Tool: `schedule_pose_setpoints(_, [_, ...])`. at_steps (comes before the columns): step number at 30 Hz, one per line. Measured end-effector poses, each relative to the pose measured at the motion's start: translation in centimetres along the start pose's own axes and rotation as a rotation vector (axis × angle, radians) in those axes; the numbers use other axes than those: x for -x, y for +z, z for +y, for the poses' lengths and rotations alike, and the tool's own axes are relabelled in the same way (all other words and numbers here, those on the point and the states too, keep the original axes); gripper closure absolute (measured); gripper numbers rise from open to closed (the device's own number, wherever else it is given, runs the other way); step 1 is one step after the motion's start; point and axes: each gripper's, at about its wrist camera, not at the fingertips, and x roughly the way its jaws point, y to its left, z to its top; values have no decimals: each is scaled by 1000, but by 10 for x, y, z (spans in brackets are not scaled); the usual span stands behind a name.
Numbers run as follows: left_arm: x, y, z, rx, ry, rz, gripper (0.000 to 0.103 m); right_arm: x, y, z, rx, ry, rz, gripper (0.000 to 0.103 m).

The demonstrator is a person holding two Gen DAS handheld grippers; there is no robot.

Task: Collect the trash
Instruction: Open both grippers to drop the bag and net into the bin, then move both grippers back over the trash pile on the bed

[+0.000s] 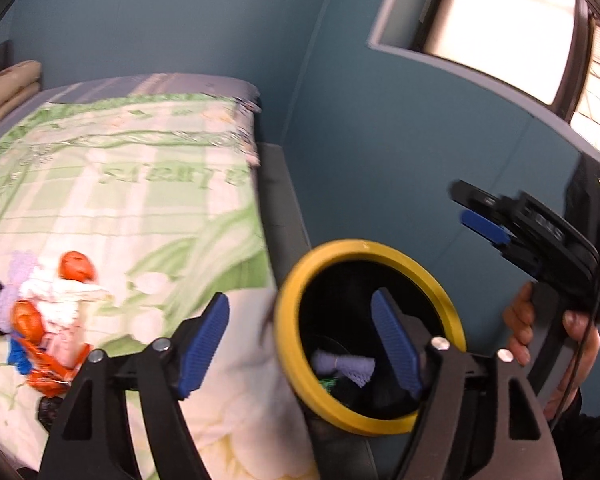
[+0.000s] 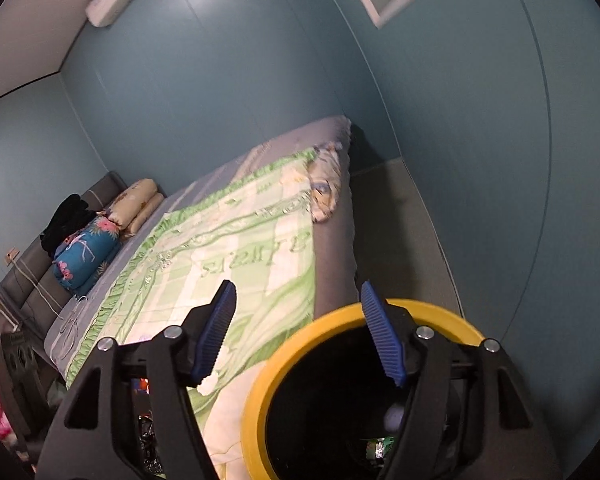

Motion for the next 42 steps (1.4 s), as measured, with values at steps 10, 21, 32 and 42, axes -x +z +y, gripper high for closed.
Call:
schedule_pose_setpoints(10, [64,13,41,46,135,-134,17,10,3,44,105,126,-37,30])
schedule_pose_setpoints(21, [115,18,97,136,251,-218,14,15,-6,106,221,262,-18,29])
schedule_pose_setpoints(32, [135,2,159,227,379,-231,13,-1,-33,151,279,348,108,29])
schedule_pose_setpoints(42, [131,-19,219,314,462,-197,13,-29,-64,182,331,393,229,29])
